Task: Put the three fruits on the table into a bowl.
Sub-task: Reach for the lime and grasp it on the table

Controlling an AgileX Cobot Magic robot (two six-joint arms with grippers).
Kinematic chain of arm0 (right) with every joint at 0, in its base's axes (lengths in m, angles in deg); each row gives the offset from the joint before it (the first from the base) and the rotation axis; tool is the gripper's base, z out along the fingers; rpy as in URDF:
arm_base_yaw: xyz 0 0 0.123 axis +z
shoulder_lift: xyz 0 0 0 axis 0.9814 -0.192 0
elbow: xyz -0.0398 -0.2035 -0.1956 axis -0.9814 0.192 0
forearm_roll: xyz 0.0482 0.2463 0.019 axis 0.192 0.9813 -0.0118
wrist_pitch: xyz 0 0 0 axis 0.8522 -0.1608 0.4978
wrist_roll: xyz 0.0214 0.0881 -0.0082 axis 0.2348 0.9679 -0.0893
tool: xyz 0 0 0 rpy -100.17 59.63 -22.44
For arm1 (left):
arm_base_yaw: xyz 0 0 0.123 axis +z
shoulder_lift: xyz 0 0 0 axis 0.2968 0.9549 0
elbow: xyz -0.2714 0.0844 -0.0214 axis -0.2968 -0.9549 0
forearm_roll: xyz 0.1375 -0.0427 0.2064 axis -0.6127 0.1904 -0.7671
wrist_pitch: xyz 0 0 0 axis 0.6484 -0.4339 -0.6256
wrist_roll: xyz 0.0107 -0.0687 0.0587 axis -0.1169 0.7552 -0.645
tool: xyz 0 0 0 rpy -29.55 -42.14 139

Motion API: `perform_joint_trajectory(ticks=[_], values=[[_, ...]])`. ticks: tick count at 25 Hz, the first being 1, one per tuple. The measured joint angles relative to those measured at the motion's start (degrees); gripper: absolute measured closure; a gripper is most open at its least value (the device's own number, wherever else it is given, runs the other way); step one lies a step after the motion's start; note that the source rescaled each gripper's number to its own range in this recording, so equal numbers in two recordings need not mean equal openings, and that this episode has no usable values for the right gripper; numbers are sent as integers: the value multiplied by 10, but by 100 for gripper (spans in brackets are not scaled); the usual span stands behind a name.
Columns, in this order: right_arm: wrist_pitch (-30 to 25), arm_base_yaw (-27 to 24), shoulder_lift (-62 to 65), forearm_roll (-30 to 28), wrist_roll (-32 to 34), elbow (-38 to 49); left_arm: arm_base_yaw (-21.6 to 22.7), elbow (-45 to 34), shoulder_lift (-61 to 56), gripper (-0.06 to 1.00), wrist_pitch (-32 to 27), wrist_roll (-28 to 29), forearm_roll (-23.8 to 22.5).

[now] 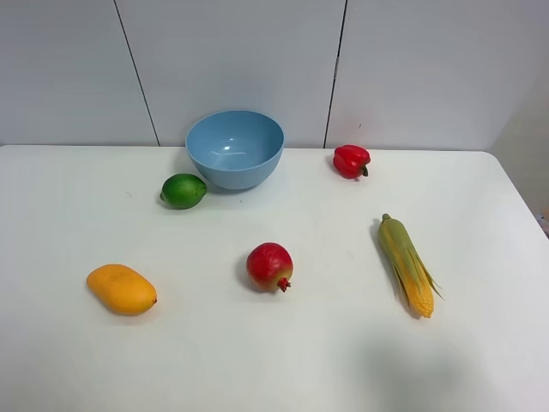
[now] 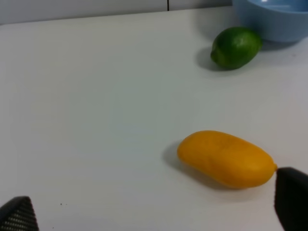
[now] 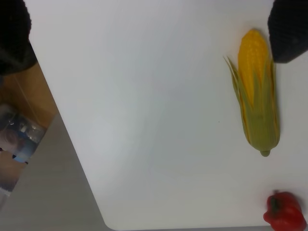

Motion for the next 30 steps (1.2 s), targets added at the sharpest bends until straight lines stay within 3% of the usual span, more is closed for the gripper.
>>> perform_joint_trajectory(ticks=[22,26,30], values=[[0,0,0,0,0,0,0,0,0,-6,0,-2,0],[0,0,0,0,0,0,0,2,25,-6,0,-42,23],[0,0,0,0,0,0,0,32,129,-6,10,-112,56]])
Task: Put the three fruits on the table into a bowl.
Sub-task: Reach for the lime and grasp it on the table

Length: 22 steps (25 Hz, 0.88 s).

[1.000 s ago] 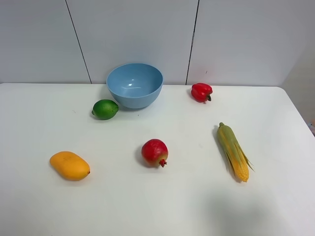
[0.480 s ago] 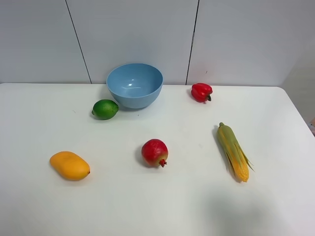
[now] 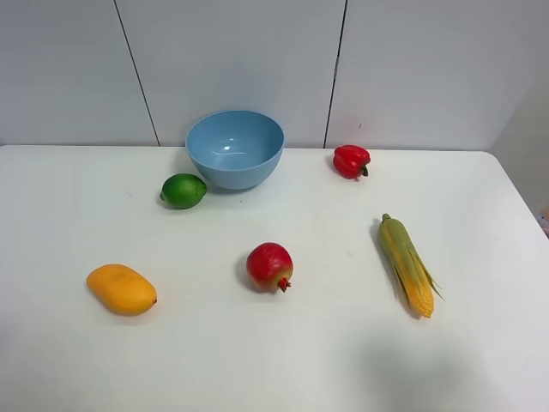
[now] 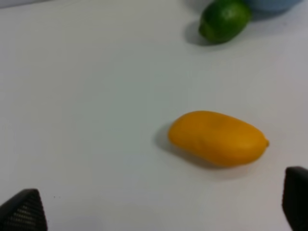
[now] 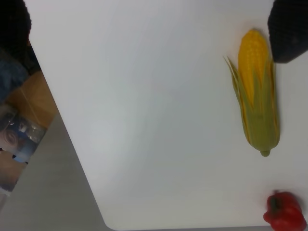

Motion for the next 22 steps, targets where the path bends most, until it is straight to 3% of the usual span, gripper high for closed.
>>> perform_joint_trajectory(ticks=[6,14,17,22], values=[[0,0,0,0,0,0,0,90,247,-6,46,-176,37],[0,0,0,0,0,0,-14,274,579,-1,55,-403,118],[0,0,0,0,0,0,-38,341,676,0,56,-452,130],[0,0,0,0,0,0,-66,450,821,0,57,-472,133]])
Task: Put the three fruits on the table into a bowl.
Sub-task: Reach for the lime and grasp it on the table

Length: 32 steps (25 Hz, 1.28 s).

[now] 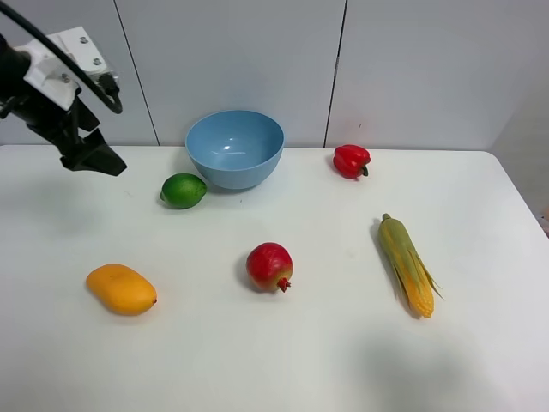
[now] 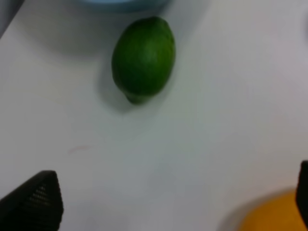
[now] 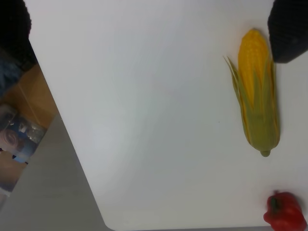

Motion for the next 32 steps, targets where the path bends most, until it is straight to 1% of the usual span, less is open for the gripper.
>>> perform_joint_trajectory(ticks=[4,10,12,15,20,24,32], values=[[0,0,0,0,0,0,-10,62,87,0,0,-22,3],[0,0,0,0,0,0,-15,122,182,0,2,-94,10],[0,0,0,0,0,0,-17,140,211,0,6,-107,14],[0,0,0,0,0,0,-23,160,245,0,10,-112,20],[0,0,0,0,0,0,-31,164,286,0,37,-114,28],[0,0,0,0,0,0,-36,164,298,0,57,-115,32],[0,0,0,0,0,0,-44,165,328,1,76,-116,36]])
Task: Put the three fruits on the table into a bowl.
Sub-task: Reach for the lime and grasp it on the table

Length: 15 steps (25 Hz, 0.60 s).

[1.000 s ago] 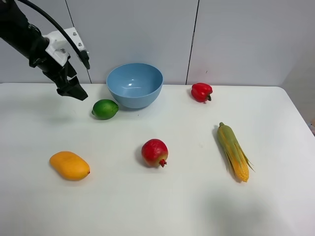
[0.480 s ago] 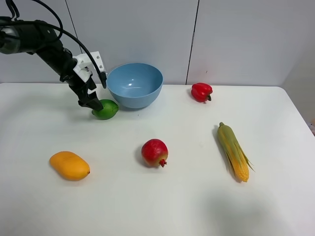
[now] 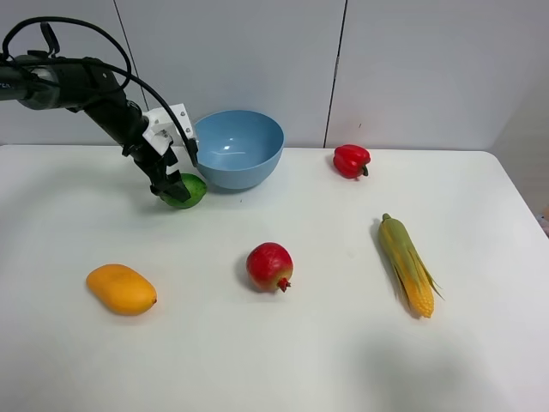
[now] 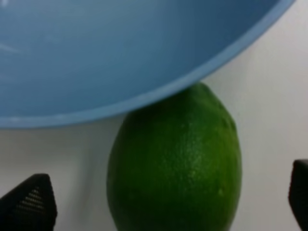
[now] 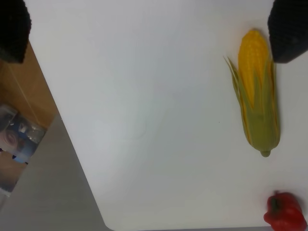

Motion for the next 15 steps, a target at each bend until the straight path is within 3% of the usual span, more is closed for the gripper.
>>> perform_joint_trajectory(ticks=[15], values=[[0,0,0,0,0,3,0,0,53,4,27,0,10]])
